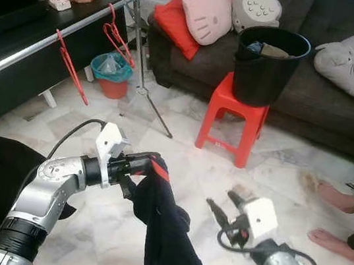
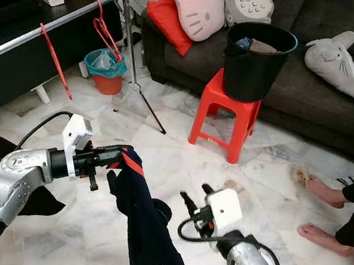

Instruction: Hang hanger

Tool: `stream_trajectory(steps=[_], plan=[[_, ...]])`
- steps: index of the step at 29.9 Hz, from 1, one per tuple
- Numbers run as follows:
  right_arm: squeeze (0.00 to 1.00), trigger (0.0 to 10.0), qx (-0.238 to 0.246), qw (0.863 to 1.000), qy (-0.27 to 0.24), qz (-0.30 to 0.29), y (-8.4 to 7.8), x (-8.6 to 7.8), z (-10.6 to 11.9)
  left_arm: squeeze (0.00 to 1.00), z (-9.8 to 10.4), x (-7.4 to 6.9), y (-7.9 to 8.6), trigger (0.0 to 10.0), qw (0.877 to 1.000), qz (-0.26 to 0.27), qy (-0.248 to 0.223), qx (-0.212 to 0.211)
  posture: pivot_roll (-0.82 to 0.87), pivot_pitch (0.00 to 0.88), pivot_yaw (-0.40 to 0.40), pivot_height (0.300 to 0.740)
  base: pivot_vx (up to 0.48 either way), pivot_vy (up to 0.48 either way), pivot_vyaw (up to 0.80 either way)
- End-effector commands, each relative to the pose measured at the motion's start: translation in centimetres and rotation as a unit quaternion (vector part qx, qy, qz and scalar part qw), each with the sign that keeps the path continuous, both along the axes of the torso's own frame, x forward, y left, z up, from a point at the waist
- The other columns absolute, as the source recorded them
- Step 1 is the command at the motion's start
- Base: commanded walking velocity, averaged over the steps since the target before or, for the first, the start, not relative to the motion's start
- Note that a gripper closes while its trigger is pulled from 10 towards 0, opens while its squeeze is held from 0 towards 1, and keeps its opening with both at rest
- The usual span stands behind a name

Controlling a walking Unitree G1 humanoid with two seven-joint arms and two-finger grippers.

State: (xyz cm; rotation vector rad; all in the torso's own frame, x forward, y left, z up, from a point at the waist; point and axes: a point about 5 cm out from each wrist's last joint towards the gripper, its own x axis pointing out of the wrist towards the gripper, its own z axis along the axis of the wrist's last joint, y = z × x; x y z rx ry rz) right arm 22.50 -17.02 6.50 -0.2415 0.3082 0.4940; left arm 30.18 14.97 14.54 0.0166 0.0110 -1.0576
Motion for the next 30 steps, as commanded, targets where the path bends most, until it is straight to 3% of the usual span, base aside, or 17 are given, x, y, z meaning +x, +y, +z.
stream_trajectory(steps=[1, 8, 12, 18, 20, 30], plan=[[0.0, 10.0, -0.013, 1.0, 0.027, -0.01, -0.2, -0.5, -1.1, 0.0, 0.9, 0.3, 0.3, 10.0, 1.0, 0.006, -0.025, 0.0, -0.06, 0.061, 0.081, 0.74, 0.0, 0.0, 0.0], [0.0, 10.0, -0.056, 0.99, 0.12, -0.047, -1.6, -1.9, -4.6, 0.0, 0.8, 0.3, 0.3, 10.0, 1.0, 0.006, -0.023, 0.003, -0.05, 0.063, 0.08, 0.74, 0.0, 0.0, 0.0], [0.0, 10.0, -0.065, 0.988, 0.133, -0.045, -1.6, -2.2, -5.3, 0.0, 0.8, 0.4, 0.3, 10.0, 1.0, 0.008, -0.023, 0.003, -0.05, 0.064, 0.081, 0.74, 0.0, 0.0, 0.0], [0.0, 10.0, -0.067, 0.981, 0.171, -0.068, -2.3, -2.9, -8.1, 0.0, 0.5, 0.3, 0.3, 10.0, 1.0, 0.013, -0.018, 0.003, -0.05, 0.066, 0.081, 0.74, 0.0, 0.0, 0.0], [1.0, 10.0, -0.07, 0.979, 0.18, -0.065, -2.5, -3.1, -8.9, 0.0, 0.5, 0.3, 0.2, 10.0, 1.0, 0.015, -0.016, 0.002, -0.05, 0.066, 0.082, 0.74, 0.0, 0.0, 0.0], [0.99, 10.0, -0.076, 0.98, 0.177, -0.053, -2.9, -3.1, -10.3, 0.0, -0.3, 0.1, 0.3, 10.0, 1.0, 0.023, -0.004, 0.006, -0.05, 0.066, 0.082, 0.74, 0.0, 0.0, 0.0]])
